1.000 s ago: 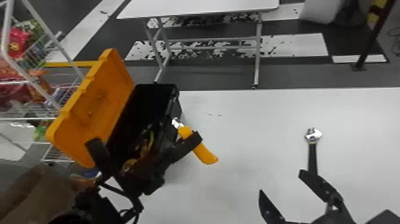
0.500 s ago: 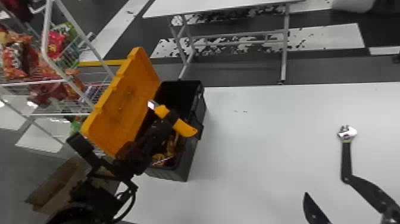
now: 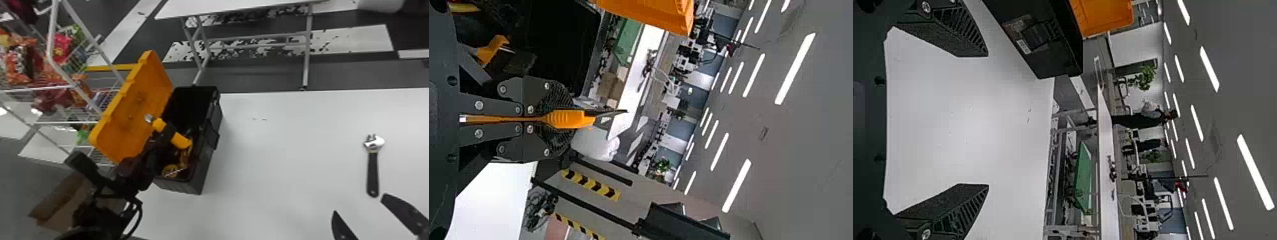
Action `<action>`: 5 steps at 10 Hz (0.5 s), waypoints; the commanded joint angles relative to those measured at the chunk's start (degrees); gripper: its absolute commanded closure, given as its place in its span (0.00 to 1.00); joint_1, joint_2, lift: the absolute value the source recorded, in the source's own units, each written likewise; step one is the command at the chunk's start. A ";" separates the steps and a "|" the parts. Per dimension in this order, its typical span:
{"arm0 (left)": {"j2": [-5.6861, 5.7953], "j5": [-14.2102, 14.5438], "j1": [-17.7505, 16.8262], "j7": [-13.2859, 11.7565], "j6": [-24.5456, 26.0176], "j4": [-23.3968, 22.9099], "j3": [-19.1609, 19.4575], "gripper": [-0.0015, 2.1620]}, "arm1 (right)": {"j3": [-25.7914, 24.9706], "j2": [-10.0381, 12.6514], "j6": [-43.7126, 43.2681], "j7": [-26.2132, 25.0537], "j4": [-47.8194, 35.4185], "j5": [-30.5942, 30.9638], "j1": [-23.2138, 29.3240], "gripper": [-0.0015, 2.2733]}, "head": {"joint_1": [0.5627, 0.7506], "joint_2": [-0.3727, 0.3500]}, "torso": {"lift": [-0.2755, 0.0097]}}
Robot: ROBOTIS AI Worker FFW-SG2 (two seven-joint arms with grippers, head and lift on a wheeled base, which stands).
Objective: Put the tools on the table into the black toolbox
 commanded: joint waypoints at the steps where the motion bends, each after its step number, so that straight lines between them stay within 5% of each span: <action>1: 0.00 -1.46 0.00 0.91 -2.69 1.48 -0.88 0.80 | -0.03 0.05 -0.21 0.00 0.22 -0.08 0.09 0.04 | 0.70 1.00 | 0.70; 2: -0.09 -0.05 0.00 1.08 -5.33 2.54 -0.96 0.27 | -0.12 0.05 -0.21 0.00 0.31 -0.08 0.09 0.04 | 0.70 1.00 | 0.70; 3: -0.09 -0.31 0.00 1.26 -5.33 2.45 -1.14 0.00 | -0.20 0.05 -0.21 0.00 0.31 -0.08 0.09 0.04 | 0.70 1.00 | 0.70; 5: -0.09 -0.14 0.70 0.99 -5.33 1.57 -1.32 0.01 | -0.82 0.05 -0.38 0.00 0.39 -0.61 0.18 0.04 | 0.70 1.00 | 0.70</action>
